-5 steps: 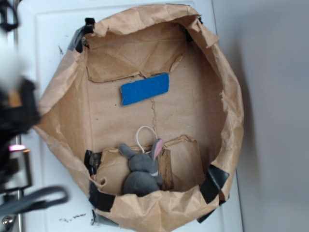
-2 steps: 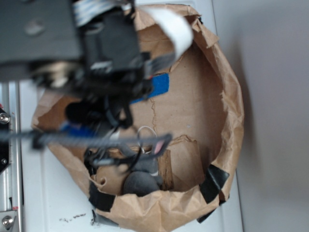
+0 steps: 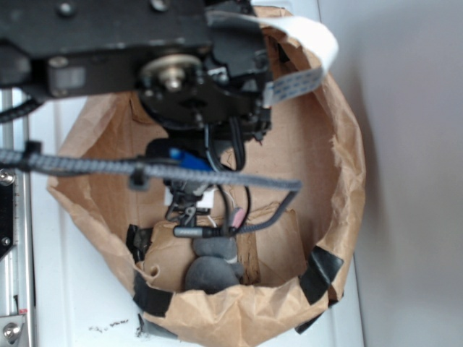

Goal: Grab the blue sponge.

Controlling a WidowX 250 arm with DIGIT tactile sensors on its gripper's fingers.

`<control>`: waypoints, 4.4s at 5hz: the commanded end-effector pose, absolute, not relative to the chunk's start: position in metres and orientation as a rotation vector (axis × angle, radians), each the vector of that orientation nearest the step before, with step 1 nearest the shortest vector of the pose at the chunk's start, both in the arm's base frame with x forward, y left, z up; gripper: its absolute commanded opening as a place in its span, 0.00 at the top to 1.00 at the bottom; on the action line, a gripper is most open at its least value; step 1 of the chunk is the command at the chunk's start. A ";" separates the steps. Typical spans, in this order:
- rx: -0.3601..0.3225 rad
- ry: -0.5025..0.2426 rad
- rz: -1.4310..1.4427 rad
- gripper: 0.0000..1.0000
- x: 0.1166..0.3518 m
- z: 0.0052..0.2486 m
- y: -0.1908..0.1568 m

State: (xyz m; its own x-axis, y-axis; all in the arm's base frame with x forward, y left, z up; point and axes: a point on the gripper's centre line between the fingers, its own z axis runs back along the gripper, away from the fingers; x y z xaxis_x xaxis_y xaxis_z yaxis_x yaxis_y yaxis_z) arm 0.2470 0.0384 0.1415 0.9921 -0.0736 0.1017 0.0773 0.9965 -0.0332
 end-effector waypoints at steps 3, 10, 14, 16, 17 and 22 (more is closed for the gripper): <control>-0.054 -0.190 -0.049 0.00 0.262 0.130 0.060; 0.012 -0.192 0.135 0.00 0.272 0.040 0.045; 0.068 -0.208 0.179 1.00 0.268 0.024 0.047; 0.045 -0.233 0.205 1.00 0.270 0.042 0.048; -0.008 -0.251 0.194 1.00 0.270 0.079 0.044; -0.110 -0.122 0.111 1.00 0.241 0.226 0.037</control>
State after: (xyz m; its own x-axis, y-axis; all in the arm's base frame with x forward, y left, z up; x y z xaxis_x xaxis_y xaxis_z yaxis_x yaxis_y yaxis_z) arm 0.2501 0.0495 0.1916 0.9848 0.1018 0.1409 -0.1000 0.9948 -0.0198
